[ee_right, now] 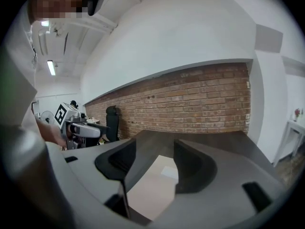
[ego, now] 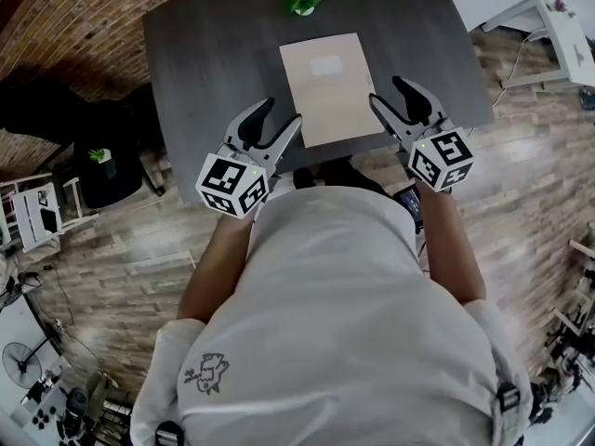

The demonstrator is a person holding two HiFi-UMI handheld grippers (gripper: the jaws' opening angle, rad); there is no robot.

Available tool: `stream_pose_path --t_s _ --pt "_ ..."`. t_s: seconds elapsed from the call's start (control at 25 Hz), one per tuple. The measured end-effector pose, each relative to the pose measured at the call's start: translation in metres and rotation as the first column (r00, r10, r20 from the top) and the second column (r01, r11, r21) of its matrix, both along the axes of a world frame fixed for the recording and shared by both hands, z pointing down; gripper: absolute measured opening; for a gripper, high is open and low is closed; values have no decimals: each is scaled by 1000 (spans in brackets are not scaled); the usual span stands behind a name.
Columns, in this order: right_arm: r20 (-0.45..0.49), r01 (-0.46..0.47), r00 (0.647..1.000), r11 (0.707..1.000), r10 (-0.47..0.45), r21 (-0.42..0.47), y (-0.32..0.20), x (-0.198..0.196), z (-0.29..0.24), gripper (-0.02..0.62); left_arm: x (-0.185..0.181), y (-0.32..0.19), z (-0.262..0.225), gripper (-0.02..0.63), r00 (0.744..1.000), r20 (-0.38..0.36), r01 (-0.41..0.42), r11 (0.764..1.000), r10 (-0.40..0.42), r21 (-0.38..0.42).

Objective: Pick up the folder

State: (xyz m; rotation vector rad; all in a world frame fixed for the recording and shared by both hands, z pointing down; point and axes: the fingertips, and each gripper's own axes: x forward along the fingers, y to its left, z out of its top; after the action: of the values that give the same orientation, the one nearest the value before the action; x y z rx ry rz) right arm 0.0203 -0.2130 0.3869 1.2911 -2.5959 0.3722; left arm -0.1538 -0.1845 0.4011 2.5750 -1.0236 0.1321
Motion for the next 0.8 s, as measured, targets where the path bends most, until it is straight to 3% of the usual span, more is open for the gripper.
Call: stream_pose_path --t_s 0.44,0.8 --pt "-4 60 998 990 -61 -129 -32 -1 53 256 4 -27 50 239 998 47 34 994 -29 -103" --pt "-35 113 991 955 -127 -275 -47 1 119 259 12 -46 99 241 996 76 65 975 -50 -213"
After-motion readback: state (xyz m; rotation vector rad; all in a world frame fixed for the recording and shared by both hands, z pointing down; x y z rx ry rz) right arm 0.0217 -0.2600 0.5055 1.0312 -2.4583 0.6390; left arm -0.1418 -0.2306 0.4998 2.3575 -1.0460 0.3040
